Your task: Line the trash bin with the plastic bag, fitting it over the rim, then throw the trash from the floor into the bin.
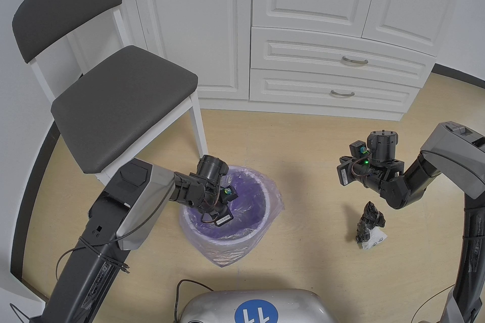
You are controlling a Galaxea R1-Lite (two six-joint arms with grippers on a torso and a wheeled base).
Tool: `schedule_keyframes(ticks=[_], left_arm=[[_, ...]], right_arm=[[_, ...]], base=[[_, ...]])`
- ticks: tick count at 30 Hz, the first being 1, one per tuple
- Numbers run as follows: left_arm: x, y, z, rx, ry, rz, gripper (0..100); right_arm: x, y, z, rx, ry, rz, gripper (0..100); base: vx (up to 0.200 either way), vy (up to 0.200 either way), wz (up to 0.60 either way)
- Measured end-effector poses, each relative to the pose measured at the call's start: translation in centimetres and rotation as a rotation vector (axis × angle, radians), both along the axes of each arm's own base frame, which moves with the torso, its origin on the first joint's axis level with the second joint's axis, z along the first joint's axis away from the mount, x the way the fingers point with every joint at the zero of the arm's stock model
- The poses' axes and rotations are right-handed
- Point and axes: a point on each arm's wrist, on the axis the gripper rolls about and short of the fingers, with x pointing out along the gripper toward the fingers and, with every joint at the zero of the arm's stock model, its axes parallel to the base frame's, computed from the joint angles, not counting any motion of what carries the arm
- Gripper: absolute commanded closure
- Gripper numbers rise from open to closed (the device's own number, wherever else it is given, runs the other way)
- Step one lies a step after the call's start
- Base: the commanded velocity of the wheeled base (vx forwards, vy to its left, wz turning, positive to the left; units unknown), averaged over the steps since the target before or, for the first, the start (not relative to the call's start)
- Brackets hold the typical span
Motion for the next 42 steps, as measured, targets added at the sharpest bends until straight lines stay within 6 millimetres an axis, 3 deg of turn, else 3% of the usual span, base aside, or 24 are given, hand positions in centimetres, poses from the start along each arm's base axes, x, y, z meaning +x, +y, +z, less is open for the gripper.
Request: schedule_keyframes(ticks=[12,20,31,42], left_arm=[[0.0,-0.2,-1.4,-0.026,0.007,-0.018,100],[-0.1,-0.3,-1.0,-0.031,0.009,-0.013,100],[-1.0,-0.6,3.5,-0.017,0.017,0.004,100],[-6.1,1.3,8.9,0.013,0.021,0.049,100]], right_arm=[[0.0,0.0,0.0,0.000,0.001,0.001,100],[-0.2,0.0,0.1,0.001,0.000,0.000,100],[-1.1,-0.2,1.1,0.009,-0.006,0.009,100],[-2.7,-0.9,2.5,0.022,-0.028,0.008,100]], base=[[0.000,0.000,0.00],[0.000,0.000,0.00],[0.000,0.000,0.00],[0.000,0.000,0.00]])
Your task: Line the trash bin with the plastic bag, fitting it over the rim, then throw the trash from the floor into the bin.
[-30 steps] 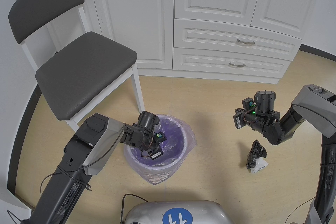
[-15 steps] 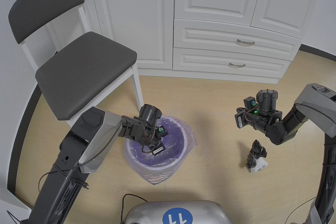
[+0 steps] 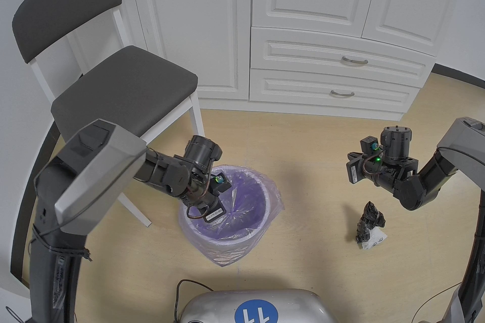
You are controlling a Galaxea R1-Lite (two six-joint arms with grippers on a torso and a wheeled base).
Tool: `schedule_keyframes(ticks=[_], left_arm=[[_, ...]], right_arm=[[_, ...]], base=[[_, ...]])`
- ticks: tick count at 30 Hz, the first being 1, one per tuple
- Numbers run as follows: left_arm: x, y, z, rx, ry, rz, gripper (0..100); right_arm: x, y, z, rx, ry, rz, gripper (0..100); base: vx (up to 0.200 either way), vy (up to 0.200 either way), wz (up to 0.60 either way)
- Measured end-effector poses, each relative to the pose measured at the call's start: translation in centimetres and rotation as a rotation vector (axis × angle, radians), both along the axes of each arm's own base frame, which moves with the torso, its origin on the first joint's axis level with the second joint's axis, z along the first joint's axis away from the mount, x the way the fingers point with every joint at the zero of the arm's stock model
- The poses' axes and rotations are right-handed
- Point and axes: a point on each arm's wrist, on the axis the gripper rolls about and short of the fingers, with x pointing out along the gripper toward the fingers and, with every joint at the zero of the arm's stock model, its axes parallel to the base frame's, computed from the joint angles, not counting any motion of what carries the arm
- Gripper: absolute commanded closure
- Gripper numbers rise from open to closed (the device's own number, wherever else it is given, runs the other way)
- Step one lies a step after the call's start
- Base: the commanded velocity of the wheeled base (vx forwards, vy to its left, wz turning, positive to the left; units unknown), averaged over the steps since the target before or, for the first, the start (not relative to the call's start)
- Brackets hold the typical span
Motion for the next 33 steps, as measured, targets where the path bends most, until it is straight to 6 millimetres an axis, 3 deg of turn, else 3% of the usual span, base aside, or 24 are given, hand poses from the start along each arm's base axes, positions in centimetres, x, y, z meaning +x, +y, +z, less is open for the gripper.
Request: schedule_keyframes(ticks=[11,24,25,33], left_arm=[[-5.1,3.5,2.6,-0.229,-0.199,0.151,100],[-12.5,12.0,3.3,-0.577,-0.402,0.325,100],[-13.2,12.6,3.2,-0.594,-0.404,0.338,0],[-17.8,16.2,3.8,-0.700,-0.356,0.419,0]], right_arm=[[-2.1,-0.1,0.5,0.021,-0.015,0.002,100],[-6.2,3.5,0.7,0.360,-0.016,0.027,100],[-6.5,3.7,0.7,0.377,-0.008,0.030,100],[-10.8,4.0,0.2,0.374,0.080,0.014,100]], base=[[0.000,0.000,0.00],[0.000,0.000,0.00],[0.000,0.000,0.00],[0.000,0.000,0.00]])
